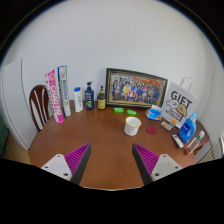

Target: Pour water

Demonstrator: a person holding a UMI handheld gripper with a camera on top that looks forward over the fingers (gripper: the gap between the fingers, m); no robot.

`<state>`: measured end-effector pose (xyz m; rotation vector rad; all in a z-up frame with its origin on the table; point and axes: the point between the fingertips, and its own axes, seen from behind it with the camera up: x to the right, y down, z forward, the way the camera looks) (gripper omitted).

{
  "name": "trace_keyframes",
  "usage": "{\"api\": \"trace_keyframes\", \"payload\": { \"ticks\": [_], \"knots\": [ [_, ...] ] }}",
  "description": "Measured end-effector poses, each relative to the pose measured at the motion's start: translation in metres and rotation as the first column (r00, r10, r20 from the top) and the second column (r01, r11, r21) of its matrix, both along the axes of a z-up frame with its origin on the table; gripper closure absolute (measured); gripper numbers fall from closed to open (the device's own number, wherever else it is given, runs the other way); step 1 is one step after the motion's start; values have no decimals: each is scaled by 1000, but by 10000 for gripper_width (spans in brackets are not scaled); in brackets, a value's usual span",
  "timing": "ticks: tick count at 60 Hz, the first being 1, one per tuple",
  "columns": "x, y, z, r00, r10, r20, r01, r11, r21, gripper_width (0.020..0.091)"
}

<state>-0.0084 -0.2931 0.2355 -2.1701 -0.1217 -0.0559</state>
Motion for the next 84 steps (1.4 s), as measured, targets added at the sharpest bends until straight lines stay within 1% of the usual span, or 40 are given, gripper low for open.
{"api": "trace_keyframes", "payload": {
  "ticks": [9, 22, 36, 43, 49, 50, 53, 65, 68, 77, 80, 84],
  "knots": [
    [41, -1, -3, 998, -68, -9, 68, 998, -7, 248],
    [145, -3, -18, 992, -124, -33, 125, 992, 17, 247],
    [285, -13, -54, 978, -207, -16, 207, 977, 56, 245],
    [373, -13, -77, 976, -216, -17, 217, 972, 88, 245],
    [436, -14, -93, 968, -251, -17, 252, 963, 91, 238],
    [453, -11, -99, 969, -247, -26, 248, 964, 95, 239],
    [476, -8, -103, 964, -264, -37, 266, 958, 103, 245],
    [563, 35, -131, 960, -263, -98, 273, 955, 118, 247],
    [579, 50, -136, 963, -246, -111, 260, 957, 132, 247],
    [592, 90, -156, 977, -187, -106, 202, 966, 158, 258],
    [592, 100, -163, 979, -176, -106, 191, 968, 160, 283],
    [592, 109, -175, 980, -163, -115, 180, 972, 153, 353]
  ]
}}
